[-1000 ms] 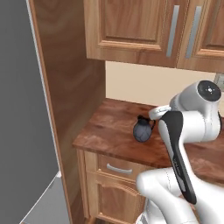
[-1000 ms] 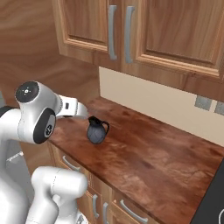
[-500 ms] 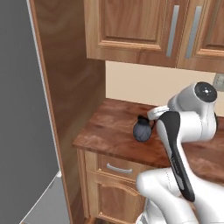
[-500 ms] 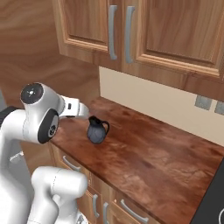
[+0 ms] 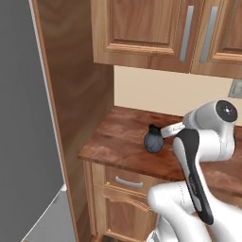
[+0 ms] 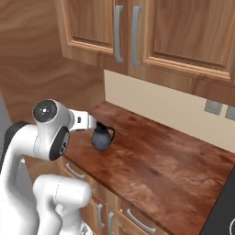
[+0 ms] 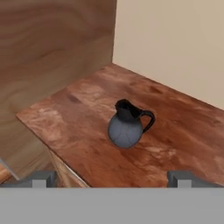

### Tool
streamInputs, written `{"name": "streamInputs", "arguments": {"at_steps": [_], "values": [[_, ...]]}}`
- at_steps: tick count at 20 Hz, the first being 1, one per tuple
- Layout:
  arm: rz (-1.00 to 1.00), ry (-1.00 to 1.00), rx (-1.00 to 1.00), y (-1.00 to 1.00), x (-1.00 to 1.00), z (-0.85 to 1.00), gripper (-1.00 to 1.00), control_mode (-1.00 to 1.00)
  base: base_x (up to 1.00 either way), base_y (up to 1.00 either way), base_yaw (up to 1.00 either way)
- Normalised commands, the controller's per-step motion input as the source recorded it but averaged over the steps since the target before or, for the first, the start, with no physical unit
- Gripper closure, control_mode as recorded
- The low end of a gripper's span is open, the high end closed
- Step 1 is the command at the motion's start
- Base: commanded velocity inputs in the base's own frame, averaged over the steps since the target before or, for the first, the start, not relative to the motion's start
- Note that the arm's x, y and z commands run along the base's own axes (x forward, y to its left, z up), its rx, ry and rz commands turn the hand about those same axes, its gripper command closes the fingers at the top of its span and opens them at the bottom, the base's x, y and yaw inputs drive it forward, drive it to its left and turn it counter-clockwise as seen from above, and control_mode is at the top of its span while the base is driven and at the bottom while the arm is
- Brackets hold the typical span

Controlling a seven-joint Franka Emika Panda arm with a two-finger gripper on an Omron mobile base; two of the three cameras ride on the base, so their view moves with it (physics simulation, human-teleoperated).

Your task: Move the apple and pickle from the top shelf to the second highest shelf to make space. Then, place the pitcher from the counter on the cleared top shelf.

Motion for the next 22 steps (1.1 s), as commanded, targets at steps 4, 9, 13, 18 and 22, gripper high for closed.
{"name": "streamInputs", "arguments": {"at_steps": [4, 9, 13, 18, 22], "values": [[0.15, 0.00, 0.04, -0.45, 0.00, -0.17, -1.00, -1.00, 0.00, 0.00, 0.00], [0.12, 0.00, 0.13, -0.66, 0.00, -0.13, -1.00, -1.00, 0.00, 0.00, 0.00], [0.09, 0.00, 0.13, -0.56, 0.00, -0.08, -1.00, -1.00, 0.00, 0.00, 0.00], [0.00, 0.00, 0.12, -0.31, 0.00, 0.00, -1.00, -1.00, 0.00, 0.00, 0.00], [0.00, -0.01, 0.12, -0.19, 0.00, -0.08, -1.00, -1.00, 0.00, 0.00, 0.00]]}}
